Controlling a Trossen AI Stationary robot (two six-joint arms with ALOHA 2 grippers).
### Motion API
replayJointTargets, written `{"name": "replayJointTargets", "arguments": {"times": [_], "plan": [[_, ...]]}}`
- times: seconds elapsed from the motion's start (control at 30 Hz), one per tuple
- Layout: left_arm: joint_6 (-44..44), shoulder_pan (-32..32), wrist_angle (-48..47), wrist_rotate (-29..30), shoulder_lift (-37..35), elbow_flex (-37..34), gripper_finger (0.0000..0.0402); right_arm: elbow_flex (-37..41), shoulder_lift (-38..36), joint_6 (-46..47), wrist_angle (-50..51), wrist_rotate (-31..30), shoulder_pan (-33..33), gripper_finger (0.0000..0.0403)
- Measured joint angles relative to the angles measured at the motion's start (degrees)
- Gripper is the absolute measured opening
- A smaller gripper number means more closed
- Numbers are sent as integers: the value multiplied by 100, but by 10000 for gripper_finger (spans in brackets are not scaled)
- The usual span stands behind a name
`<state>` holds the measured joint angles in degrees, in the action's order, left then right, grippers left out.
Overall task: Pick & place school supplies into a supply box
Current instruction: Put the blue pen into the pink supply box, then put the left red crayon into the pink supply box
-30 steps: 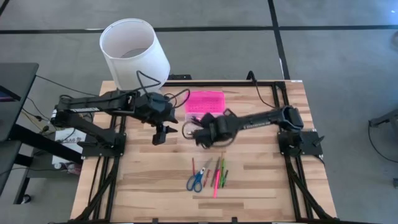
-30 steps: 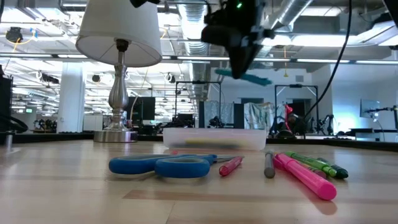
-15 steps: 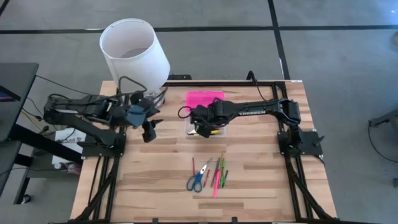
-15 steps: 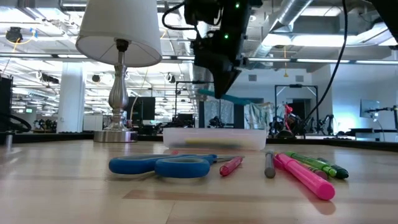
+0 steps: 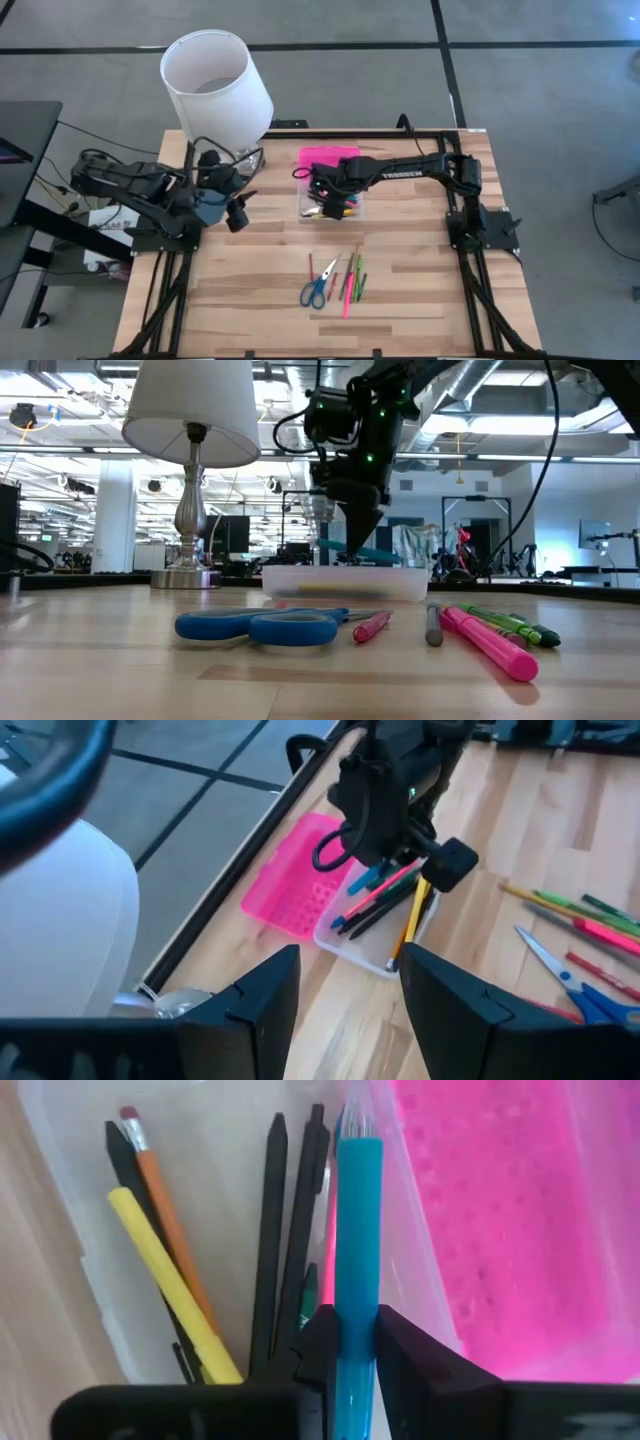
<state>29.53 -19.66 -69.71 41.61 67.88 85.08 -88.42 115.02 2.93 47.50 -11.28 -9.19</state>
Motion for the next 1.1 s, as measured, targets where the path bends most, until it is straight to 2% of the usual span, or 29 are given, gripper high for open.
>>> {"name": "replayJointTargets", "arguments": {"times": [0.23,0.5,0.93,1.1], "plan": [[111,-28,-53,137,82,2,169,79,0,-142,-81,425,-81,45],[111,-27,-170,286,236,2,169,79,0,-74,28,645,-185,61],[-51,-26,-321,306,532,2,169,79,2,74,102,817,-182,119],[-578,-54,-389,160,733,1,169,81,-249,117,226,836,-6,134]]}}
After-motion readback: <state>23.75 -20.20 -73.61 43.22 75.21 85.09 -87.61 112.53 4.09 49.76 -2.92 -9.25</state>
